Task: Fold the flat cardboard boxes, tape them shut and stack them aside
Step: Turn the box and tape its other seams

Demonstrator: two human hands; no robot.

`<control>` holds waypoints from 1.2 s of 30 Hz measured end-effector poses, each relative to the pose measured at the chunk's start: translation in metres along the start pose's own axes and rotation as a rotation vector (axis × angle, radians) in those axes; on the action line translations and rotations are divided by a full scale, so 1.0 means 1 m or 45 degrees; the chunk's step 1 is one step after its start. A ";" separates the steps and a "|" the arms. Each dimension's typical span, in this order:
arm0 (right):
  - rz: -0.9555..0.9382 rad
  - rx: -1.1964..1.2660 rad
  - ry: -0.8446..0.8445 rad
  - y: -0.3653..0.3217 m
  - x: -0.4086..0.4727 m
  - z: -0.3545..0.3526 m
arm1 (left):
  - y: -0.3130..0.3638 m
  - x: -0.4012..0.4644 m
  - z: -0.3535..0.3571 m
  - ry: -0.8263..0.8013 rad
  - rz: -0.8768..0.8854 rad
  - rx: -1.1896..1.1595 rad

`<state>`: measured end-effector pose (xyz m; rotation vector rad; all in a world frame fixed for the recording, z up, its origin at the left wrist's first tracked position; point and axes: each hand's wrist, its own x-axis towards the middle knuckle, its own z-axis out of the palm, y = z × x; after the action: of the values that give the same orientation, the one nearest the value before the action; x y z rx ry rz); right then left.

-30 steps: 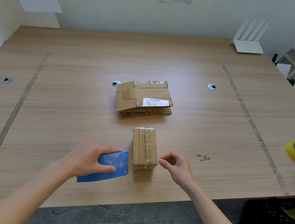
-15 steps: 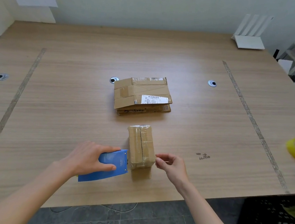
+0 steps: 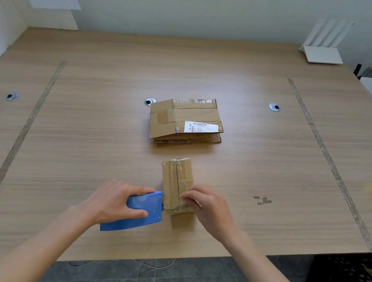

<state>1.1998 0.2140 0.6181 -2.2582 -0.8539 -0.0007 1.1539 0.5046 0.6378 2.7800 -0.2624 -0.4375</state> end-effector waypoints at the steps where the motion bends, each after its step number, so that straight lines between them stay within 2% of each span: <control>1: -0.011 -0.002 -0.121 0.002 0.006 0.000 | 0.000 -0.001 0.000 0.002 0.000 -0.008; 3: 0.004 -0.007 -0.286 0.010 0.011 0.001 | 0.001 -0.002 0.000 0.014 -0.005 -0.028; 6: 0.017 0.032 -0.311 0.025 0.009 -0.007 | 0.003 -0.002 0.002 0.033 -0.003 -0.057; 10: -0.148 -0.046 -0.425 0.030 0.009 -0.013 | 0.003 -0.004 0.002 0.043 0.015 -0.073; 16: -0.437 -0.298 -0.444 0.031 0.009 -0.017 | 0.001 -0.004 0.004 0.051 0.003 -0.085; 20: -0.390 -0.371 -0.505 0.035 0.012 -0.015 | 0.003 -0.004 0.005 0.049 0.002 -0.086; 25: -0.284 -0.276 -0.575 0.038 0.011 -0.018 | 0.004 -0.006 0.002 0.044 0.017 -0.108; 33: -0.364 -0.400 -0.622 0.038 0.016 -0.026 | 0.006 -0.004 0.003 0.019 0.030 -0.111; 36: -0.336 -0.436 -0.574 0.028 0.016 -0.026 | 0.005 -0.003 0.006 0.012 0.038 -0.117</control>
<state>1.2342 0.1925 0.6238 -2.4834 -1.4832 0.2688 1.1483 0.4990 0.6354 2.6842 -0.2739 -0.4180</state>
